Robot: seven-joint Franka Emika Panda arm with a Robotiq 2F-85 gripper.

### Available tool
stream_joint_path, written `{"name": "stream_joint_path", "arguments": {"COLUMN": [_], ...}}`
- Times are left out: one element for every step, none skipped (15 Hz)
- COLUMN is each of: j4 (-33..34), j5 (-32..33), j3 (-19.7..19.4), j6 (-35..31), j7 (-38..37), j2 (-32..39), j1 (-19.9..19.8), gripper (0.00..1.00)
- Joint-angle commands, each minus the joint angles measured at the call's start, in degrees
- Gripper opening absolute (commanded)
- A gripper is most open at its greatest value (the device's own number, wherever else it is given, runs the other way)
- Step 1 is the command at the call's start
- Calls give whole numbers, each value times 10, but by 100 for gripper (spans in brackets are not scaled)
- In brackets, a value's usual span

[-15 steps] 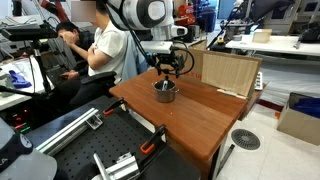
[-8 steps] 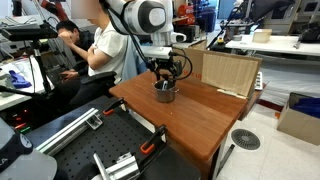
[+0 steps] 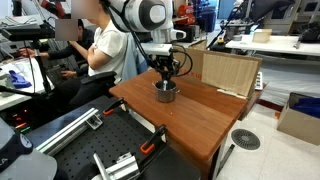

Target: Remove the marker from the pot and put it on the table

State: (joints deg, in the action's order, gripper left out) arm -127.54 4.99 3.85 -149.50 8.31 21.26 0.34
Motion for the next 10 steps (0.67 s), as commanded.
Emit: {"name": "stream_joint_path", "arguments": {"j4": [13,13,13,13,13,13,12,11,10,9], "j5": [-5,-5,-4,-4,-5,-6,-4,-3,-1,-1], "j3": [-1,-2,-2,-2,-1,-1,-2,-3,-5,-5], "j6": [18,20,20,21,21,22,21,20,19,20], "j7": [9,8,7,8,8,9,8,6,4,5], "j2": [11,11,10,10,10,9,6,3,-2,-6], "j1": [-1,0,0,0,-1,-1,0,0,1,0], "gripper": [2,6,5,6,6,6,6,6,6,6]}}
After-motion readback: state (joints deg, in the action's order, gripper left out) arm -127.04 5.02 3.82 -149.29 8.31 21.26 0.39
